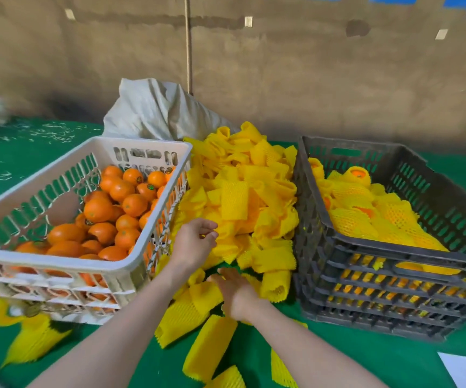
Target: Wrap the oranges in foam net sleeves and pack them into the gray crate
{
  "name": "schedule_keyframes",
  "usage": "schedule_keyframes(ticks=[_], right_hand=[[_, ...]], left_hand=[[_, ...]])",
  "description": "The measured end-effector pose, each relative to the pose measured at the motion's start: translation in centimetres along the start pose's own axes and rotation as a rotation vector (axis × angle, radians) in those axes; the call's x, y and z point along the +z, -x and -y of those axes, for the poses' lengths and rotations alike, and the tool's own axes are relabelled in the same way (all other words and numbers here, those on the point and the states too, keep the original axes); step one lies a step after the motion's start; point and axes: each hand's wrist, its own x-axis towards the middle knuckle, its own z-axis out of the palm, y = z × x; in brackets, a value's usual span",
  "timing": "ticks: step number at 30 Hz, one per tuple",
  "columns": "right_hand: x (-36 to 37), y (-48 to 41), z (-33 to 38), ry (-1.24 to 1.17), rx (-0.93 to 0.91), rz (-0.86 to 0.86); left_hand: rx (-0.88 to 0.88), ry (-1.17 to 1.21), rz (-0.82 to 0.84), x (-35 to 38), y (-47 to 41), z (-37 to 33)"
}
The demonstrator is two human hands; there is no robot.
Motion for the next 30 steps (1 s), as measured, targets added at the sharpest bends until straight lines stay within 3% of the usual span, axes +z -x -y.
schedule_keyframes(ticks=[2,5,9,14,16,18,20,23,27,30], right_hand=[[0.9,-1.3,0.5,0.087,0.030,0.033],[0.3,-2.1,0.5,0.001,0.062,-0.084],[-5.3,-1.3,-0.2,-0.549,0.046,-0.337],[-12.9,1.1,0.1,-1.094,0.026,-0.367],[-14.2,2.0,0.3,-1.184,0.019,-0.277],[-15.2,2.4,0.6,-1.218,0.030,-0.212],[-16.3,2.6,1.3,-1.172,0.023,-0.250],[-18.1,2.1,3.4,-0.930,-0.076,-0.501],[-19.3,-0.3,7.2,-0.446,-0.263,-0.659],[-19.0,-3.3,10.4,-0.275,-0.283,-0.666]], left_hand=[[-0.004,-0.003,0.012,-0.6,0.1,0.4],[-0.007,-0.015,0.034,-1.4,0.0,1.0],[-0.063,-0.055,0.093,-2.1,-0.7,1.2],[-0.228,0.180,0.142,-2.4,-1.8,-0.4],[-0.133,0.219,0.096,-2.6,-2.1,-1.2],[0.078,0.118,-0.030,-3.1,-2.0,-1.8],[0.267,-0.044,-0.149,-4.0,-2.0,-2.1],[0.426,-0.133,-0.139,-5.7,-2.3,-2.1],[0.459,-0.156,-0.151,-9.3,-3.6,-1.7],[0.387,-0.185,-0.125,-12.7,-4.9,-0.7]])
